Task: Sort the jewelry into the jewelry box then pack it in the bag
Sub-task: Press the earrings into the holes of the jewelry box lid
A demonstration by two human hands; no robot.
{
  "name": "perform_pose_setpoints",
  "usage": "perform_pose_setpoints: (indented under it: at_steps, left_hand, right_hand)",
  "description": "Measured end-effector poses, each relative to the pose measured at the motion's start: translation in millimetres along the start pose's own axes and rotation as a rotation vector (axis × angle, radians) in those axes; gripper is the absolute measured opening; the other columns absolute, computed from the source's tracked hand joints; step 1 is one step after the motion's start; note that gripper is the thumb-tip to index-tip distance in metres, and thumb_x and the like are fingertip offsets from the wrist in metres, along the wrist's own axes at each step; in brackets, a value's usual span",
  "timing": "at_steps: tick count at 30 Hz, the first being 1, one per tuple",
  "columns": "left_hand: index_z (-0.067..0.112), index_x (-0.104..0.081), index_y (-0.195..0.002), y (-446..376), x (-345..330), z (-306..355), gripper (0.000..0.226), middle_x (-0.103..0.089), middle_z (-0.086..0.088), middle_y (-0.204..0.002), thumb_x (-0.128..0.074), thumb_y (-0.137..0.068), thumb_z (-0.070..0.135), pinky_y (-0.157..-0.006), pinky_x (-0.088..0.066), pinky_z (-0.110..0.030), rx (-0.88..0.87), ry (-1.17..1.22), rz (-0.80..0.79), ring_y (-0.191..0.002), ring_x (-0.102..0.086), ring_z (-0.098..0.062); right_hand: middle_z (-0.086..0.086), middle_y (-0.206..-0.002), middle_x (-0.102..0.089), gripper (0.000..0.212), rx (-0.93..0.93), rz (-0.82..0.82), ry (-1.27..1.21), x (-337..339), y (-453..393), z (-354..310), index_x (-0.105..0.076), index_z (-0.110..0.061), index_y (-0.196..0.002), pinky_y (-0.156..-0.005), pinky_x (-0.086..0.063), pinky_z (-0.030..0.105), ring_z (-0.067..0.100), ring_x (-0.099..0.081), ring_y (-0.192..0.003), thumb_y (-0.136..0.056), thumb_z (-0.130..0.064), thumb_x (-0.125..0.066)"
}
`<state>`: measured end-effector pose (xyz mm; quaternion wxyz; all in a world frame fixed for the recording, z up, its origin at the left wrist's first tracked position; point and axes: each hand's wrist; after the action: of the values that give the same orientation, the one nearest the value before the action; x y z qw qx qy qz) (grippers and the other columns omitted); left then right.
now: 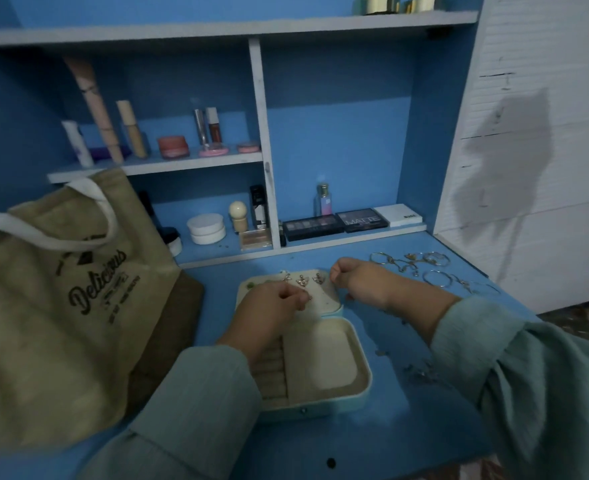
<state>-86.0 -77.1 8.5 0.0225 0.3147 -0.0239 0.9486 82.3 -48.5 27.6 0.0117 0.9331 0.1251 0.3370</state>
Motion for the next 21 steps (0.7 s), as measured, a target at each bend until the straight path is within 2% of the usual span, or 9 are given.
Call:
perform_pose_setpoints:
  at_steps: [3, 5, 7, 9, 10, 15, 17, 19, 21]
  left_hand:
    - [0.033, -0.062, -0.077, -1, 10, -13, 0.01, -0.06, 0.017, -0.085, -0.061, -0.088, 0.033, -0.088, -0.044, -0.027, 0.019, -0.123, 0.074, -0.094, -0.057, -0.009]
    - [0.032, -0.065, -0.087, -1, 15, -18, 0.009, -0.063, 0.014, -0.096, -0.057, -0.089, 0.036, -0.097, -0.04, -0.033, 0.032, -0.204, 0.109, -0.102, -0.056, -0.012]
    - [0.03, -0.066, -0.101, -1, 19, -23, 0.019, -0.063, 0.011, -0.112, -0.051, -0.092, 0.038, -0.101, -0.033, -0.031, 0.039, -0.291, 0.133, -0.111, -0.053, -0.014]
    - [0.031, -0.064, -0.108, 0, 21, -25, 0.023, -0.06, 0.011, -0.119, -0.046, -0.095, 0.038, -0.093, -0.025, -0.028, 0.047, -0.382, 0.164, -0.116, -0.049, -0.013]
    - [0.032, -0.063, -0.108, -1, 21, -27, 0.023, -0.059, 0.011, -0.119, -0.045, -0.095, 0.038, -0.091, -0.025, -0.031, 0.056, -0.413, 0.18, -0.116, -0.049, -0.014]
    - [0.031, -0.063, -0.106, -2, 16, -34, 0.023, -0.058, 0.006, -0.115, -0.044, -0.095, 0.039, -0.091, -0.03, -0.035, 0.086, -0.417, 0.23, -0.112, -0.049, -0.017]
    - [0.03, -0.064, -0.106, -2, 16, -36, 0.024, -0.058, 0.005, -0.115, -0.045, -0.095, 0.039, -0.091, -0.033, -0.034, 0.076, -0.407, 0.256, -0.11, -0.05, -0.017]
    - [0.03, -0.067, -0.105, -2, 17, -38, 0.024, -0.059, 0.005, -0.112, -0.048, -0.093, 0.039, -0.093, -0.038, -0.035, 0.074, -0.373, 0.286, -0.108, -0.052, -0.017]
    - [0.03, -0.07, -0.101, 0, 19, -39, 0.022, -0.061, 0.005, -0.109, -0.052, -0.091, 0.039, -0.093, -0.042, -0.038, 0.081, -0.32, 0.318, -0.105, -0.054, -0.016]
  right_hand:
    - [-0.004, -0.085, -0.051, 0.014, 0.01, -0.015, 0.065, -6, -12, -7, -0.051, -0.018, -0.086, -0.068, -0.036, 0.02, 0.013, -0.046, -0.084, -0.096, -0.015, -0.041]
    - [0.004, -0.096, -0.054, 0.01, 0.017, -0.017, 0.114, -9, -20, -10, -0.05, -0.014, -0.093, -0.068, -0.035, 0.025, 0.017, -0.047, -0.089, -0.095, -0.015, -0.04]
    - [0.007, -0.1, -0.053, 0.01, 0.019, -0.019, 0.141, -11, -27, -12, -0.049, -0.012, -0.094, -0.063, -0.035, 0.023, 0.017, -0.046, -0.086, -0.096, -0.015, -0.039]
    - [0.007, -0.098, -0.052, 0.01, 0.015, -0.022, 0.152, -12, -33, -13, -0.048, -0.011, -0.095, -0.058, -0.032, 0.018, 0.016, -0.045, -0.083, -0.096, -0.014, -0.039]
    - [0.007, -0.097, -0.051, 0.01, 0.018, -0.027, 0.166, -13, -35, -14, -0.048, -0.011, -0.096, -0.058, -0.032, 0.018, 0.017, -0.045, -0.084, -0.096, -0.015, -0.039]
    - [0.002, -0.092, -0.052, 0.009, 0.049, -0.093, 0.223, -20, -49, -19, -0.05, -0.013, -0.095, -0.059, -0.036, 0.019, 0.013, -0.047, -0.079, -0.095, -0.014, -0.041]
    - [0.003, -0.096, -0.052, 0.007, 0.078, -0.113, 0.244, -25, -55, -22, -0.051, -0.015, -0.094, -0.069, -0.036, 0.024, 0.016, -0.047, -0.088, -0.095, -0.016, -0.043]
    - [0.0, -0.092, -0.051, 0.007, 0.1, -0.132, 0.239, -31, -61, -25, -0.05, -0.016, -0.093, -0.075, -0.033, 0.023, 0.016, -0.045, -0.091, -0.096, -0.017, -0.043]
    - [-0.002, -0.088, -0.051, 0.009, 0.118, -0.141, 0.217, -35, -65, -28, -0.051, -0.016, -0.091, -0.068, -0.035, 0.023, 0.015, -0.045, -0.089, -0.096, -0.016, -0.043]
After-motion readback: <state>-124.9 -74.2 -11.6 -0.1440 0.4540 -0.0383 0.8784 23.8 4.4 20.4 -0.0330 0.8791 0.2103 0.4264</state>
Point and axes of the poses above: each hand's wrist, its own y-axis away from the middle knuckle, its own x-axis out of the back of the hand, z = x × y
